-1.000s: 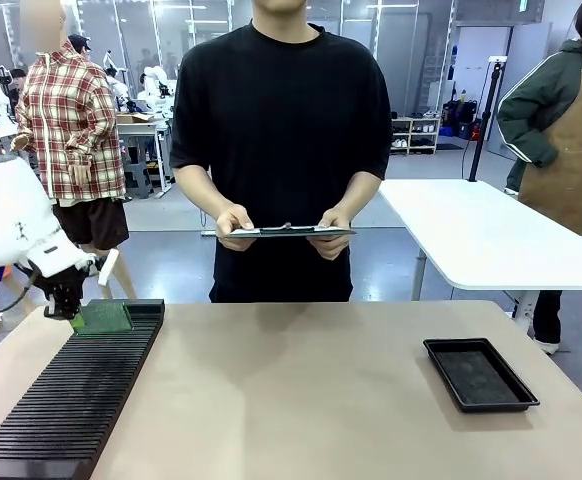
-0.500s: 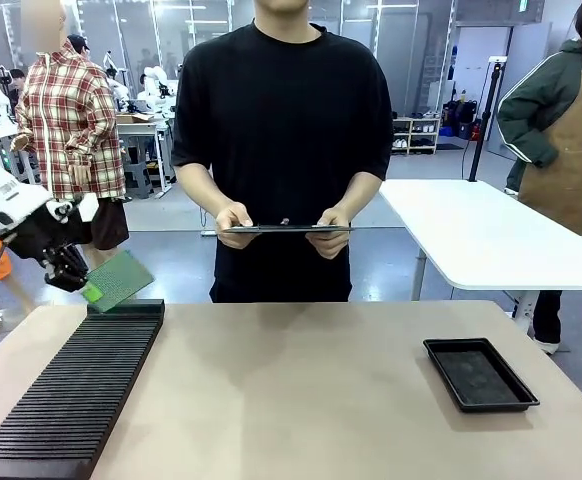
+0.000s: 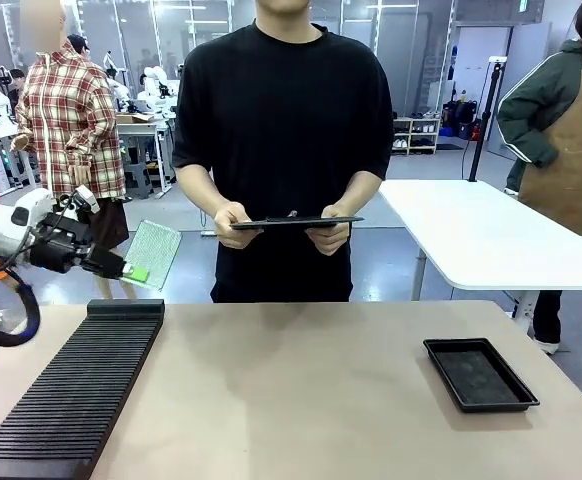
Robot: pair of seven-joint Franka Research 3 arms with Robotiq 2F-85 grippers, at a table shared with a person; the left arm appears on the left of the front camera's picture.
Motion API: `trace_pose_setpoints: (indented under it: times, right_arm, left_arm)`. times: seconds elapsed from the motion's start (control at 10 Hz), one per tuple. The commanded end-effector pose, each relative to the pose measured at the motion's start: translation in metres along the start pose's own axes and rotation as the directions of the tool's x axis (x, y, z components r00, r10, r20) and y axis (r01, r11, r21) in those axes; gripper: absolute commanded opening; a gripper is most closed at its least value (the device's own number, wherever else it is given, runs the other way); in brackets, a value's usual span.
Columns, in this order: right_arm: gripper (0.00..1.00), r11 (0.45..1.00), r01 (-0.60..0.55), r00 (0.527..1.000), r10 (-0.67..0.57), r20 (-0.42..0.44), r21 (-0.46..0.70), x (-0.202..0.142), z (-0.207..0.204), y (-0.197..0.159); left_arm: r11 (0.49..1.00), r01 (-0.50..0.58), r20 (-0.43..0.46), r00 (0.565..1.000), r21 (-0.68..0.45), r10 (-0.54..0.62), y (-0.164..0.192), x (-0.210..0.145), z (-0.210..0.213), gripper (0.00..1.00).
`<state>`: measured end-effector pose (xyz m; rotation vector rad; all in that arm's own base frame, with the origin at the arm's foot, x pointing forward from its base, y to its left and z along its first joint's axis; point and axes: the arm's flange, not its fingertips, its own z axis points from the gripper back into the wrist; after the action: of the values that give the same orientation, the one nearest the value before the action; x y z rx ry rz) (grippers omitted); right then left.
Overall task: Inspect the PCB.
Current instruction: Pick up the Blank PCB and present it to the human, then release the Blank PCB you were holding.
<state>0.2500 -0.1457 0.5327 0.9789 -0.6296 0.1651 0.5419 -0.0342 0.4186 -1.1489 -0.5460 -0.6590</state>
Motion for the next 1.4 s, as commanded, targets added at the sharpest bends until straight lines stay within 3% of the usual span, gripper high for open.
trace_pose_setpoints:
  times: [0.0,0.1,0.3,1.3]
  right_arm:
    - [1.0,1.0,-0.019,1.0,0.019,0.006,0.008,0.0,0.0,-0.001]
    - [1.0,1.0,-0.019,1.0,0.019,0.006,0.008,0.0,0.0,-0.001]
    - [1.0,1.0,-0.019,1.0,0.019,0.006,0.008,0.0,0.0,-0.001]
    - [1.0,1.0,-0.019,1.0,0.019,0.006,0.008,0.0,0.0,-0.001]
  left_arm:
    - [0.991,-0.099,0.179,0.977,-0.092,0.114,0.007,-0.007,-0.023,0.03]
    - [0.985,-0.128,0.226,0.962,-0.115,0.151,0.008,-0.014,-0.032,0.03]
    - [0.958,-0.162,0.207,0.955,-0.235,0.212,0.007,-0.027,-0.043,0.03]
    - [0.968,-0.165,0.194,0.96,-0.19,0.202,0.011,-0.032,-0.05,0.03]
